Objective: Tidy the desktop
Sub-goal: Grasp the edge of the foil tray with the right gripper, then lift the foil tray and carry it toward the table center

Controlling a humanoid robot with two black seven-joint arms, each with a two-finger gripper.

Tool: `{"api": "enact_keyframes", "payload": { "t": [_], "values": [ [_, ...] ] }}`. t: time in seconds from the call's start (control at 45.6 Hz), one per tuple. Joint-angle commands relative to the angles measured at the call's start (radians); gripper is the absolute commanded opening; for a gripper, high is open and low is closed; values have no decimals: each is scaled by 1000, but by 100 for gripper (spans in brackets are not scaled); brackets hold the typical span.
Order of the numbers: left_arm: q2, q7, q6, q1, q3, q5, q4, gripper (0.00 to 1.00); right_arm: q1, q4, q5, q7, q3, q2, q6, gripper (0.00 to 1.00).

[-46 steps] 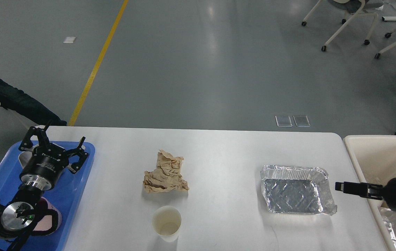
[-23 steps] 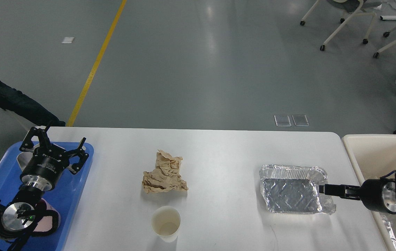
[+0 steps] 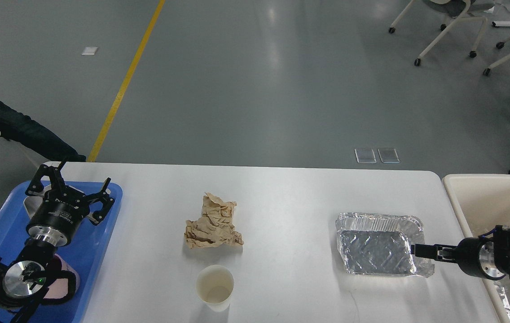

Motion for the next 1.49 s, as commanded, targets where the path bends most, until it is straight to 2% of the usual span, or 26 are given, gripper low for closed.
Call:
{"api": "enact_keyframes", "payload": {
  "t": [0.0,0.197,0.285,0.307,0.373,0.417,0.438,0.504,0.614,0.855,1.096,1.184,1.337,1.469],
  "values": [
    [0,0,0,-2,0,0,0,97,2,-33,-3,0,-4,32,-3,100],
    [2,0,2,0,0,0,0,97,14,-56,-22,0,-47,49,-8,88],
    [2,0,2,0,0,0,0,97,37,-67,-22,0,-93,50,-32,78],
    [2,0,2,0,0,0,0,97,42,-76,-22,0,-107,56,-37,73],
    [2,0,2,0,0,0,0,97,55,-106,-17,3,-136,78,-40,49],
    [2,0,2,0,0,0,0,97,60,-112,-11,9,-153,78,-35,20],
    [2,0,2,0,0,0,0,97,61,-112,-9,15,-159,78,-32,10],
    [2,0,2,1,0,0,0,97,65,-106,-5,43,-165,79,-29,0],
    [3,0,2,1,0,0,0,97,74,-103,-3,86,-167,82,-25,0],
    [2,0,2,1,0,-2,0,97,100,-81,40,115,-165,70,-5,0],
    [3,2,2,3,0,-2,0,97,91,-9,58,118,-165,0,4,0],
    [2,2,5,3,0,-2,0,97,95,2,129,118,-159,-22,9,0],
    [2,2,8,0,3,-2,0,97,152,81,366,104,-156,-144,102,0],
    [-2,3,23,-9,6,-2,-2,97,232,147,460,103,-153,-281,152,0]
  ]
}}
